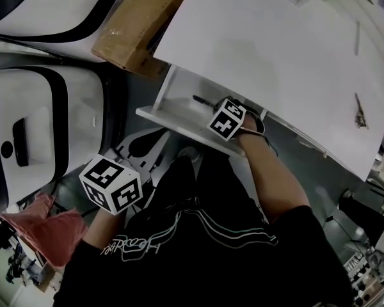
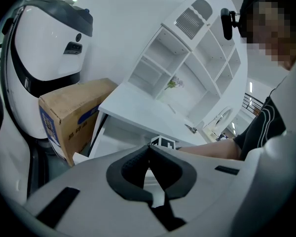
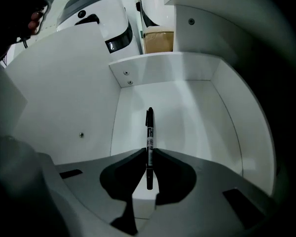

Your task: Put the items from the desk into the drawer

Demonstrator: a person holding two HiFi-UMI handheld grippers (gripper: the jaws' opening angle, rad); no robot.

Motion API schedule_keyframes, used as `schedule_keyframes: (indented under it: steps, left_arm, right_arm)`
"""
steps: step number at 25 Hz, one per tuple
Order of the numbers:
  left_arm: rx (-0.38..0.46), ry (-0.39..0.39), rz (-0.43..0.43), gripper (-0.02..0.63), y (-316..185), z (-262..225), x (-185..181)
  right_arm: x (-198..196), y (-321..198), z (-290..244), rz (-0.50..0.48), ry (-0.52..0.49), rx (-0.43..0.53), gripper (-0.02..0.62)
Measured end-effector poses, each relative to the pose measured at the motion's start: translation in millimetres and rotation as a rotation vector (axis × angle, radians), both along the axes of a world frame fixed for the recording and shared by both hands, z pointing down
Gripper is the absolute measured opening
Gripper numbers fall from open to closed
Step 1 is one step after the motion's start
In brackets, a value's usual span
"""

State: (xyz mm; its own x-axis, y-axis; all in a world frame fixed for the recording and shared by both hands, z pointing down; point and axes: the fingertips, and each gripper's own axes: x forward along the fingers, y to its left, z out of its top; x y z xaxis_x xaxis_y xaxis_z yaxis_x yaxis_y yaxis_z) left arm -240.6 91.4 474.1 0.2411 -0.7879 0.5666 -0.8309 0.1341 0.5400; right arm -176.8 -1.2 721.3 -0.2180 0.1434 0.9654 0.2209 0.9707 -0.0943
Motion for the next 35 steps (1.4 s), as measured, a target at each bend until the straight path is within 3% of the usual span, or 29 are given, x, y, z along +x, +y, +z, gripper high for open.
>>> schedule_keyframes:
  steps: [6,10,16,20,23,25,29,33,35]
  left_arm:
    - [-0.012,-0.001,-0.003,0.020,2,3,0]
    - [-0.006,0.000,0.018,0.020,2,1,3]
    - [0.042,0.001,0.057,0.020,1,-20,6]
    - [0.076,0.020,0.095,0.020,-4,-32,11]
    - [0.110,0.032,0.131,0.020,-10,-45,19]
    - [0.137,0.031,0.161,0.020,-14,-56,27]
    - [0.191,0.028,0.227,0.020,-18,-81,46]
    - [0.248,0.022,0.290,0.020,-23,-107,66]
    - [0.273,0.023,0.313,0.020,-24,-119,73]
  right_arm:
    - [4,2,13,-0.020,0.046,-0.009,0.067]
    - [11,3,9,-0.017,0.064,-0.040,0.164]
    - [15,10,-38,0.097,-0.026,-0.150,0.198]
    - [27,10,-82,0.176,-0.110,-0.168,0.198]
    - [34,10,-130,0.233,-0.224,-0.151,0.192]
    - [35,13,-173,0.293,-0.349,-0.160,0.156]
    - [35,23,-272,0.407,-0.652,-0.244,0.091]
    - [49,34,-345,0.457,-0.875,-0.272,0.078]
    - [58,40,-371,0.506,-0.972,-0.335,0.072]
